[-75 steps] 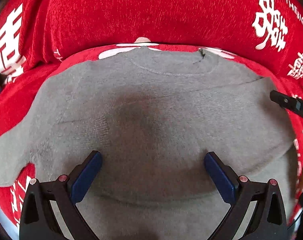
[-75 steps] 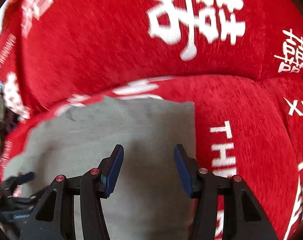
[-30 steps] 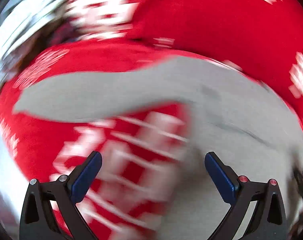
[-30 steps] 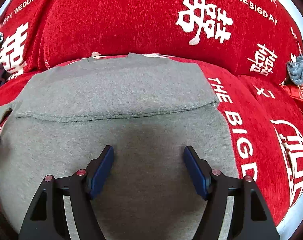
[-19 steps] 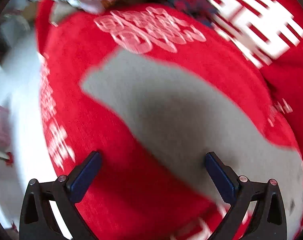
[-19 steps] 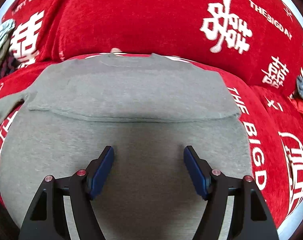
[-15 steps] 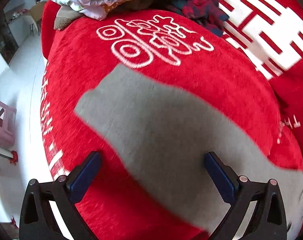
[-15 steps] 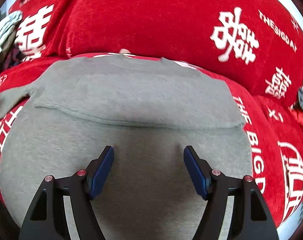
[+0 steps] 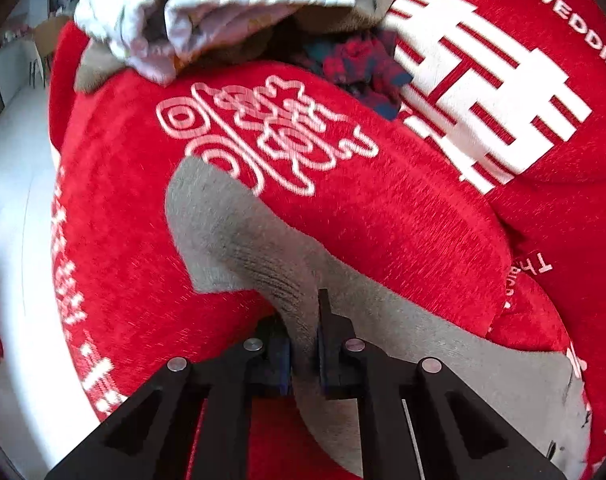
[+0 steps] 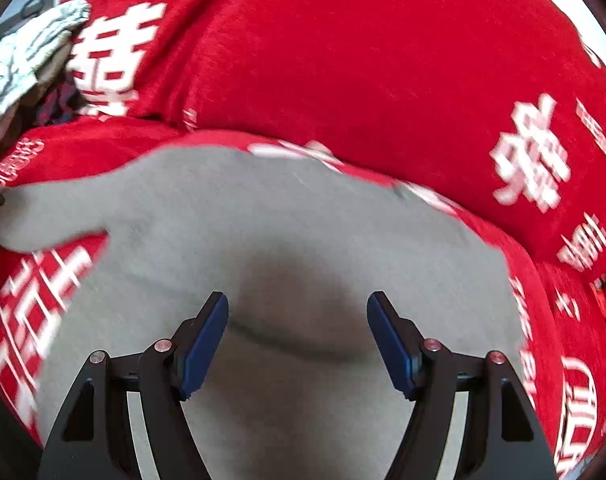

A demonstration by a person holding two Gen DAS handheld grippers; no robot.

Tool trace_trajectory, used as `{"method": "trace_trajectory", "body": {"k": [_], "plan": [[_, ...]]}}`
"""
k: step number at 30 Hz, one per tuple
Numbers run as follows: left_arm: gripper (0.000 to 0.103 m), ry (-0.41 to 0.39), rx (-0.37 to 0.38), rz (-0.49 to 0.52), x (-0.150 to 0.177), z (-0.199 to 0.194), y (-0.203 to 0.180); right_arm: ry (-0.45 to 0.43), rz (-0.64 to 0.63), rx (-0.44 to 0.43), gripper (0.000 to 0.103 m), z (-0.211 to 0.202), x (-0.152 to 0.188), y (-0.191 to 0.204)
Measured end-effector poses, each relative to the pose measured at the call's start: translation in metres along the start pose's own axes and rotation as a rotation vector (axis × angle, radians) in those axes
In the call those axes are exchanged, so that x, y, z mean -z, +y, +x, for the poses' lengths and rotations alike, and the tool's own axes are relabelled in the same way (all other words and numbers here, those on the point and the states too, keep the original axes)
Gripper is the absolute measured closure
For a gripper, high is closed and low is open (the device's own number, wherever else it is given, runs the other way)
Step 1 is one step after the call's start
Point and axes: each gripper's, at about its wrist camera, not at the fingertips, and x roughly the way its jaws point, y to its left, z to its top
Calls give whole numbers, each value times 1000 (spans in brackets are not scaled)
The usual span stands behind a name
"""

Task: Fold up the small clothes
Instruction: 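Lift the sleeve with the left gripper and fold it across the sweater body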

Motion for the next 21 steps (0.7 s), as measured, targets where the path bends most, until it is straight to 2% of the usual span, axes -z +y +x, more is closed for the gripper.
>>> {"method": "trace_trajectory", "body": {"k": [4,7,10,12,14,16,21], "plan": [[92,-56,14,40,-3,-26,-2,10,-52,-50,28,27,-43,40],[92,-65,37,51,-8,-38,-2,57,-77,-95,28,60,-70,75],[92,-73,49,71,-10,-46,-5,140,-75,-67,28,98,-82,102],[92,-88,39,91,-10,-50,-9,196,-89,-119,29,115,-83,122],[92,-86,47,108,-10,-53,-13,163,-120,-176,29,105,-85,135],[92,-77,48,118,-10,-53,-19,141,-106,-270,29,91,-85,131],[92,-57,70,146,-2,-59,-39,90,-52,-170,29,65,-72,88]]}}
